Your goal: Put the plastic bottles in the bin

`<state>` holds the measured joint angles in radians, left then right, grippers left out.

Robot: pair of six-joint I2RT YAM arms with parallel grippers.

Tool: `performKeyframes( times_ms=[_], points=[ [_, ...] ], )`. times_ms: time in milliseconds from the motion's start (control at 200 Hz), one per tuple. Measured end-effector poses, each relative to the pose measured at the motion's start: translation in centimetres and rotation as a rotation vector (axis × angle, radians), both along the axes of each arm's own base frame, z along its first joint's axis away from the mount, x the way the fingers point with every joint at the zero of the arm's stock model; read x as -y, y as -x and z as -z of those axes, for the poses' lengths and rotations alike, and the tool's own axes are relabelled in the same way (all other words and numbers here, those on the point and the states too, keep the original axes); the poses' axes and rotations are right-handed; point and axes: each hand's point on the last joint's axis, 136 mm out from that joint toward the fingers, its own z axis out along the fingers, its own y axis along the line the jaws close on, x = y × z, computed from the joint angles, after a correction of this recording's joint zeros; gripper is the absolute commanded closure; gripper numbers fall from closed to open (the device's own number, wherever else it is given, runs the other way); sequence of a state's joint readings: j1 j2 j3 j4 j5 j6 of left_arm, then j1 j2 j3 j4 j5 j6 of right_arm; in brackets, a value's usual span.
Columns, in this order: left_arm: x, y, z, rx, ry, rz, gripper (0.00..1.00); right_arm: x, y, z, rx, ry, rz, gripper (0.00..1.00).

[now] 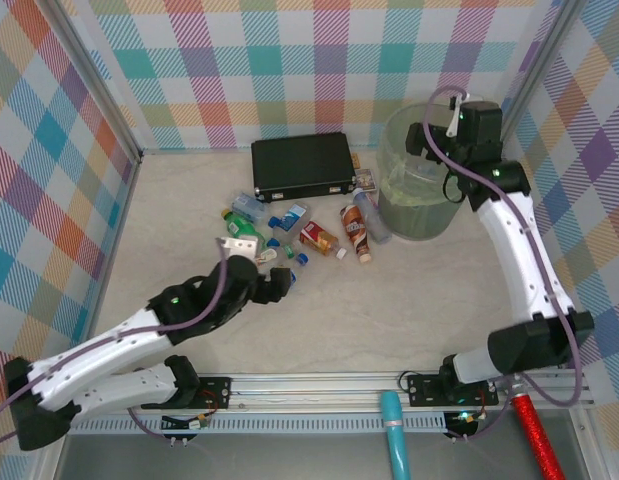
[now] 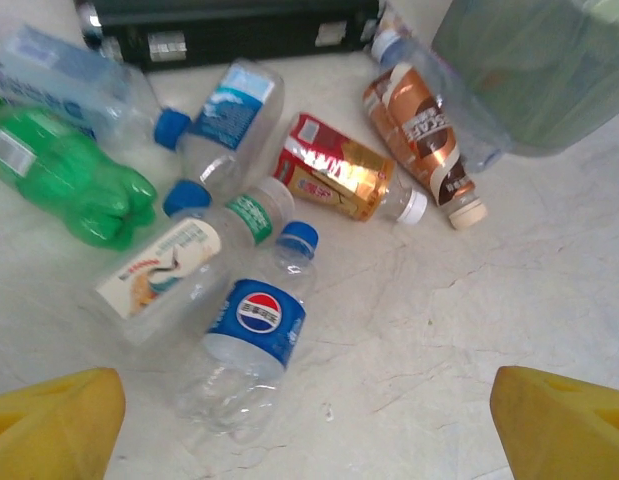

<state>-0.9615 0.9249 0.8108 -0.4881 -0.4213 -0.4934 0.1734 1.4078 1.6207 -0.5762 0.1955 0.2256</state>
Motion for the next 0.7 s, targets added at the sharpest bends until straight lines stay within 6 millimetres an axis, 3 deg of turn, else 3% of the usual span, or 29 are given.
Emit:
performKeyframes(
  times_ms=[350,700],
  points=[
    [7.6,-3.6,6.2,-0.185,0.062,-0.067,0.26,-0.3,8.4,3.4,-0.006,-0.117,-0.046,0.01],
    [15.3,-6.2,10.5,-0.278,0.090,-0.112,0.34,-1.5,13.5,7.3,-0.042,-0.205,-0.133,0.01]
  ],
)
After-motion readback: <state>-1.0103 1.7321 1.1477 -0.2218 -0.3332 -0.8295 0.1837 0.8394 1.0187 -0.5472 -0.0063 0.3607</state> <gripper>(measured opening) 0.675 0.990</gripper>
